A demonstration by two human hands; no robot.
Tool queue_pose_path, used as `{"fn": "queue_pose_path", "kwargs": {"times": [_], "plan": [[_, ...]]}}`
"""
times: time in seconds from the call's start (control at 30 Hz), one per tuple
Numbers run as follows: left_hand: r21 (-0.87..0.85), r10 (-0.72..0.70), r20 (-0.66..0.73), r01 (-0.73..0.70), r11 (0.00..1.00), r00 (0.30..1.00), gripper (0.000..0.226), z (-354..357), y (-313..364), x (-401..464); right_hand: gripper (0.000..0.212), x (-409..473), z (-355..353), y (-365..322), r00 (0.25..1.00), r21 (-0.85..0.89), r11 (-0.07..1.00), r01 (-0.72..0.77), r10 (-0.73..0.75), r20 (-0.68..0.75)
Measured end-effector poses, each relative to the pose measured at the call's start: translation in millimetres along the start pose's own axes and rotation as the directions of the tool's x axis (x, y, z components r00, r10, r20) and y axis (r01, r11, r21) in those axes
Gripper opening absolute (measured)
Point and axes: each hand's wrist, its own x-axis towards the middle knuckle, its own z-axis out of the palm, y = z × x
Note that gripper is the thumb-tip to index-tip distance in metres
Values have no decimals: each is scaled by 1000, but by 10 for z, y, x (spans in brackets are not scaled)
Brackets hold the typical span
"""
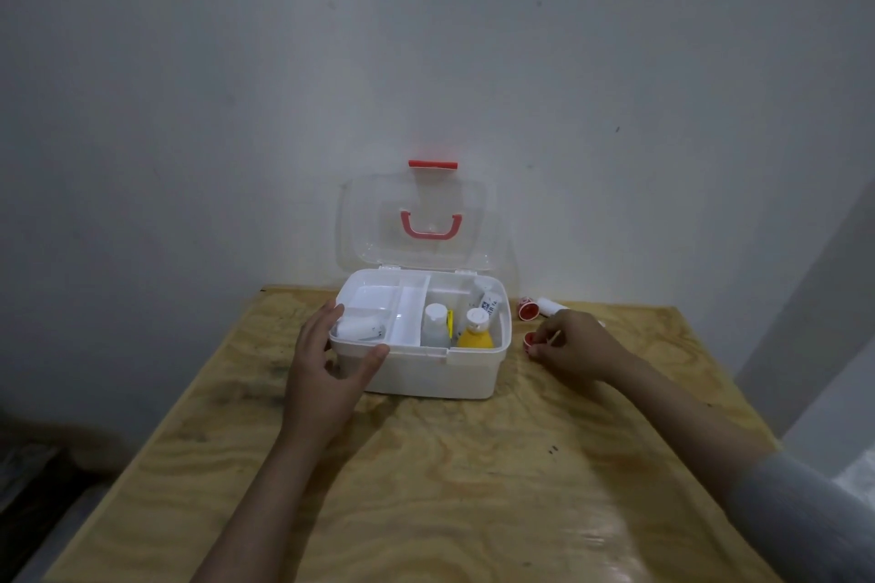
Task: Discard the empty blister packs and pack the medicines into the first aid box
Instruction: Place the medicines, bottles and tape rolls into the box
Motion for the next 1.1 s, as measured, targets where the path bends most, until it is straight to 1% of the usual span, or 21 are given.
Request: {"fn": "queue_pose_path", "kwargs": {"times": [0.1,0.2,0.23,0.27,0.3,0.33,0.37,0.47,0.57,0.77,0.87,0.97,1.03,1.1], "plan": [[3,-6,-1,6,1000,1000,75,-1,-3,1,14,128,85,-37,994,-25,998,63,-65,-88],[4,-1,0,1,1000,1000,75,-2,2,-2,6,247,37,-77,967,79,994,74,-52,-251],[4,1,0,-1,1000,1000,75,-3,6,-3,0,300,6,-69,962,78,994,73,-49,-270],[5,2,-2,-2,1000,1000,75,-3,10,-2,9,360,-27,-54,966,49,997,64,-50,-256],[7,4,-3,-4,1000,1000,74,-1,11,2,19,418,-55,-29,977,0,999,53,-52,-209],[9,8,-4,-7,1000,1000,73,-1,4,4,25,462,-82,-13,987,-55,998,34,-42,-156],[9,8,-3,-8,1000,1000,71,0,-1,8,27,501,-102,0,993,-103,995,18,-30,-117],[6,4,-1,-4,1000,1000,70,-2,-17,7,23,581,-150,6,997,-145,989,-1,-9,-71],[9,2,-5,-1,1000,1000,73,4,-14,4,17,578,-192,-17,999,-109,994,20,-25,-44],[0,11,-11,-11,1000,1000,72,25,-32,8,21,544,-221,-18,998,-128,990,56,-55,15],[-6,9,-17,-9,1000,1000,73,29,-28,7,27,487,-263,-11,998,-108,992,68,-70,-8],[-14,3,-18,-3,1000,1000,73,31,-23,6,17,379,-287,1,988,-57,987,148,-150,-35],[-27,-2,-15,2,1000,1000,73,32,-22,5,14,304,-273,-7,981,-87,977,195,-194,15],[-27,-8,-14,8,1000,1000,74,29,-24,7,19,265,-226,-7,975,-150,965,217,-206,88]]}}
